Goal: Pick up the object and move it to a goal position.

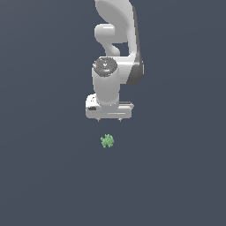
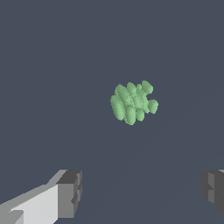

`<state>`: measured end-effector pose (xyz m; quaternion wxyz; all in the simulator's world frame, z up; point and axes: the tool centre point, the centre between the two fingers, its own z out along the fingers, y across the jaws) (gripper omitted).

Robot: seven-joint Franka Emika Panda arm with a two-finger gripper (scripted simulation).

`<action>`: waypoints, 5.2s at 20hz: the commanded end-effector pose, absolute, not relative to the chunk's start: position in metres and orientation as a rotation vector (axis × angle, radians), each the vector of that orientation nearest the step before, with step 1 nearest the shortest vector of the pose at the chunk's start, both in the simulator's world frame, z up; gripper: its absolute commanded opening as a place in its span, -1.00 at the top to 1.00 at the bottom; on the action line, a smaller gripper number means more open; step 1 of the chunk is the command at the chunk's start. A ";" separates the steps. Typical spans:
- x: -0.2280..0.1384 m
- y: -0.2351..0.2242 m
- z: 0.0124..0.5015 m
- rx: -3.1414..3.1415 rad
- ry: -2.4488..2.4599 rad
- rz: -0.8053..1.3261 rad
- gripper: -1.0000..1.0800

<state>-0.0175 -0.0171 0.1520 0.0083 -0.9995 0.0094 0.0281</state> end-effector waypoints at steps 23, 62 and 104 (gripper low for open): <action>-0.001 0.002 0.152 -3.110 -0.092 0.062 -0.92; 0.037 -0.029 0.041 -3.104 -0.481 0.000 -0.92; 0.011 -0.072 0.289 -3.104 -0.482 -0.001 1.00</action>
